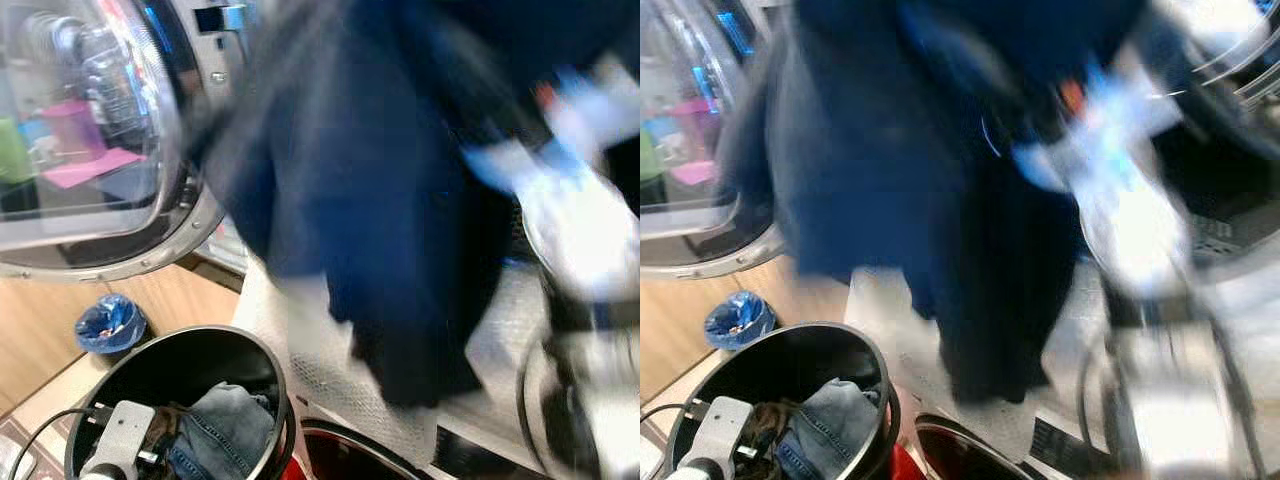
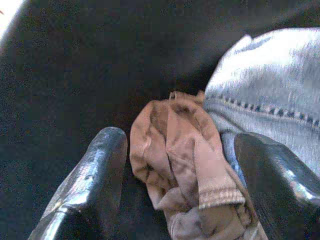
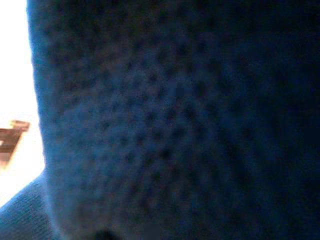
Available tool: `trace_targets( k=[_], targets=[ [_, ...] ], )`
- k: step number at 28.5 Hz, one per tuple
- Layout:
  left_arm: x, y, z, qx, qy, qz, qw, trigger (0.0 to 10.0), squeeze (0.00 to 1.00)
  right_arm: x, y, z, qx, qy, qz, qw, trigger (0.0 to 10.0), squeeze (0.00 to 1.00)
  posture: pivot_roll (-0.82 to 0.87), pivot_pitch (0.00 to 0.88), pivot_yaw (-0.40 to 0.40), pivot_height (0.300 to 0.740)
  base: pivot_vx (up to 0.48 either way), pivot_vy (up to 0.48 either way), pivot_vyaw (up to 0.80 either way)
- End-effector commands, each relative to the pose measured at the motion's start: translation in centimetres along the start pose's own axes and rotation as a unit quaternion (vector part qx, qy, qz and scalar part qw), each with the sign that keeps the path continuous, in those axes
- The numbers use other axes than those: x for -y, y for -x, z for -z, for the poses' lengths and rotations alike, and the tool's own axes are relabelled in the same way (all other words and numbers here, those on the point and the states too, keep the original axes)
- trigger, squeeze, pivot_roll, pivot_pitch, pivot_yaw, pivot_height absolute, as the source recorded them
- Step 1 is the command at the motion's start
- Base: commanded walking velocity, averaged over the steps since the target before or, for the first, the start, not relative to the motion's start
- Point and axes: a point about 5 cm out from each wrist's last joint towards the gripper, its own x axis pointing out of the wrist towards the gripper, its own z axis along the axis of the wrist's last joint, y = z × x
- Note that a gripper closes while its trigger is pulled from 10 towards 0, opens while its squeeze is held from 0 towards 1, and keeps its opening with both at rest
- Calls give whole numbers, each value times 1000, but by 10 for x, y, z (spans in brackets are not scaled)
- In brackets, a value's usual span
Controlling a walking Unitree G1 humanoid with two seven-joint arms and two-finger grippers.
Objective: Clothes washing
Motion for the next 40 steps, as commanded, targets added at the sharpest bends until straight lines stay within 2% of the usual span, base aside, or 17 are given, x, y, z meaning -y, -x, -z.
trace_targets(
  k=[1, 3, 5, 7, 9, 10, 11, 12, 16, 18, 22, 23, 24, 25, 26, 28, 40],
  targets=[
    [13, 6, 21, -39, 7, 16, 999, 10000, 0, 20, -7, -3, -21, 28, 37, 999, 0, 0, 41, 0, 53, 740, 0, 0, 0],
    [14, 7, 24, -40, 13, 9, 999, 10000, 0, 47, -19, -8, -51, 58, 113, 991, 0, 0, 50, 0, 38, 740, 0, 0, 0],
    [16, 7, 24, -38, 13, 9, 999, 10000, 0, 73, -23, -18, -94, 101, 255, 957, 0, 0, 66, 0, 20, 740, 0, 0, 0],
    [18, 7, 25, -36, 16, 6, 999, 10000, 0, 95, -5, -34, -141, 152, 474, 856, 0, 0, 88, 0, 10, 740, 0, 0, 0],
    [18, 9, 27, -34, 22, -3, 999, 10000, 0, 100, 36, -70, -100, 171, 672, 714, 0, 0, 104, 0, 2, 740, 0, 0, 0],
    [18, 10, 27, -33, 25, -6, 999, 10000, 0, 98, 46, -83, -96, 196, 705, 674, 0, 0, 113, 0, -4, 740, 0, 0, 0],
    [17, 11, 27, -30, 28, -13, 999, 10000, 0, 89, 69, -118, -80, 271, 770, 572, 0, 0, 117, 0, -6, 740, 0, 0, 0],
    [16, 12, 27, -27, 31, -19, 999, 10000, 0, 79, 82, -140, -62, 317, 804, 499, 0, 0, 122, 0, -10, 740, 0, 0, 0],
    [13, 14, 28, -22, 38, -41, 998, 10000, 0, 70, 99, -154, -69, 367, 824, 427, 0, 0, 115, 2, -9, 740, 0, 0, 0],
    [13, 14, 28, -21, 38, -43, 998, 10000, 0, 69, 103, -152, -73, 370, 826, 419, 0, 0, 106, 9, -7, 740, 0, 0, 0],
    [19, 14, 31, -29, 32, -28, 999, 10000, 0, 78, 111, -117, -114, 329, 816, 462, 0, 0, 92, 15, 6, 740, 0, 0, 0],
    [22, 14, 31, -32, 33, -16, 999, 10000, 0, 85, 104, -95, -130, 290, 795, 517, 2745, 0, 91, 12, 7, 740, 0, 0, 0],
    [22, 14, 31, -33, 33, -12, 999, 10000, 0, 87, 102, -89, -132, 279, 788, 533, 2745, 0, 91, 12, 7, 740, 0, 0, 0],
    [23, 14, 31, -33, 31, -9, 999, 10000, 0, 90, 97, -78, -149, 267, 771, 559, 10000, 0, 91, 16, 12, 740, 0, 0, 0],
    [24, 14, 31, -32, 29, -7, 999, 10000, 0, 92, 93, -72, -161, 262, 760, 573, 10000, 0, 91, 16, 12, 740, 0, 0, 0],
    [24, 14, 31, -33, 28, -7, 999, 10000, 0, 97, 79, -50, -187, 227, 719, 629, 10000, 0, 90, 17, 16, 740, 0, 0, 0],
    [30, 14, 33, -42, 27, 10, 999, 10000, 0, 100, 63, -17, -331, 277, 635, 641, 10000, 0, 88, 22, 11, 740, 0, 0, 0]
  ],
)
